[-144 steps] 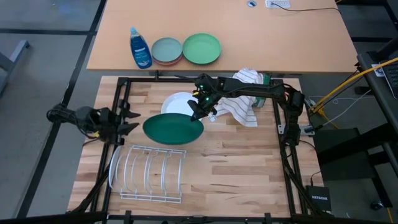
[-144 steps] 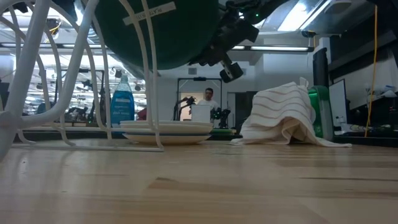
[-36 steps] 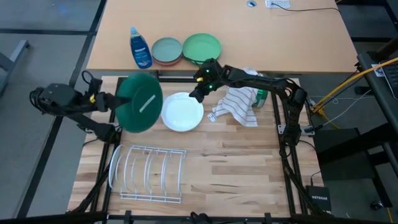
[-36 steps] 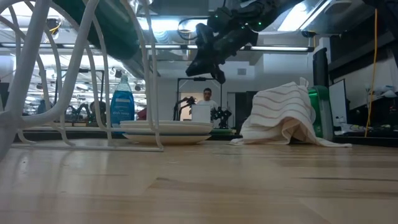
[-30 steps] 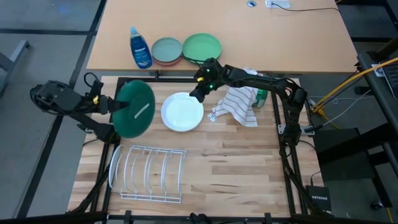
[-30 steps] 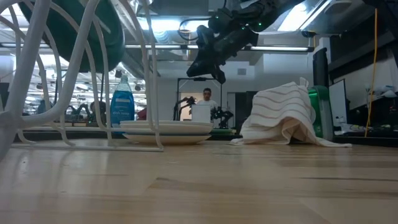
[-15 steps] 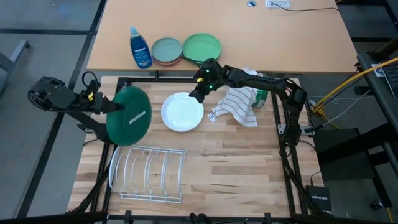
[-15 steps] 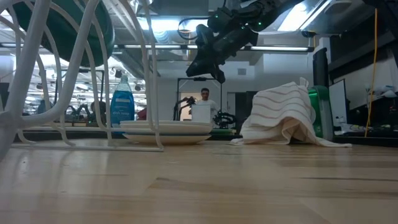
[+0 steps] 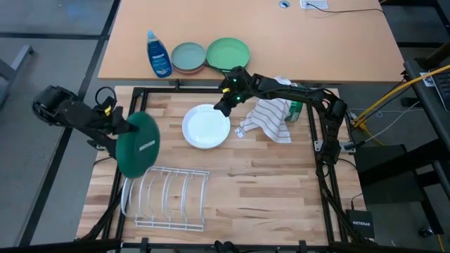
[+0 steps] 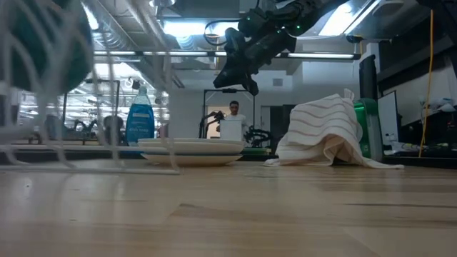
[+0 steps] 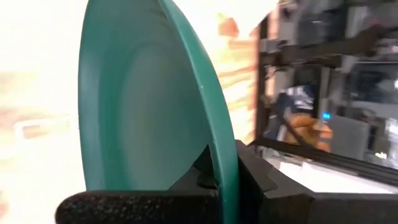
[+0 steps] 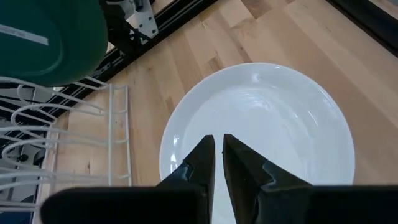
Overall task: Sort dishes
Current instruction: Put the green plate in the white dish rack
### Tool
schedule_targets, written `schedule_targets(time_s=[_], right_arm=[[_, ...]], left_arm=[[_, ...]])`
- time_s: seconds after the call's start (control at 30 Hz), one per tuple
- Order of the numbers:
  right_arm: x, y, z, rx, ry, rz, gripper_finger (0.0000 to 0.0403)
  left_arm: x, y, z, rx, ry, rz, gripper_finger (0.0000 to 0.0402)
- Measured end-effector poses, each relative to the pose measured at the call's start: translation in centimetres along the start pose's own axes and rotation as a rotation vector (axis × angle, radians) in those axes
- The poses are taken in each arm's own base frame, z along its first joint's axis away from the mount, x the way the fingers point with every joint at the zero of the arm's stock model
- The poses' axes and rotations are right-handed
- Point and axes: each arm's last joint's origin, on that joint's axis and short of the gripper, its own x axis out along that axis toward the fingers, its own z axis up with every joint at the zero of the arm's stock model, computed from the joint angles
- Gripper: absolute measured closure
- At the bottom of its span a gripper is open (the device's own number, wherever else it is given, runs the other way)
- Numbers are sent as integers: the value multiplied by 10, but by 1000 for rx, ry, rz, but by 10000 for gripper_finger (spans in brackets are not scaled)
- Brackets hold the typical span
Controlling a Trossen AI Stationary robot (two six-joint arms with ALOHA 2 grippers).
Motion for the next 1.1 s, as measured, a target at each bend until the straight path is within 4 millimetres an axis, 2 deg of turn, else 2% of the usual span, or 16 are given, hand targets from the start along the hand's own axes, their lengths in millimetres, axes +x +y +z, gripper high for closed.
schedule_targets(time_s=[0.3, 0.43, 0.77, 1.1], right_arm=[[0, 0, 0, -8, -2, 0, 366], [2, 4, 0, -87, -2, 6, 366], [18, 38, -11, -271, 25, 25, 366], [29, 66, -22, -319, 50, 55, 366]], left_arm=[[4, 4, -3, -63, 38, 102, 394], [8, 2, -6, -70, 59, 140, 394], [21, -5, -20, -156, 184, 264, 394], [41, -14, -34, -149, 204, 379, 383]])
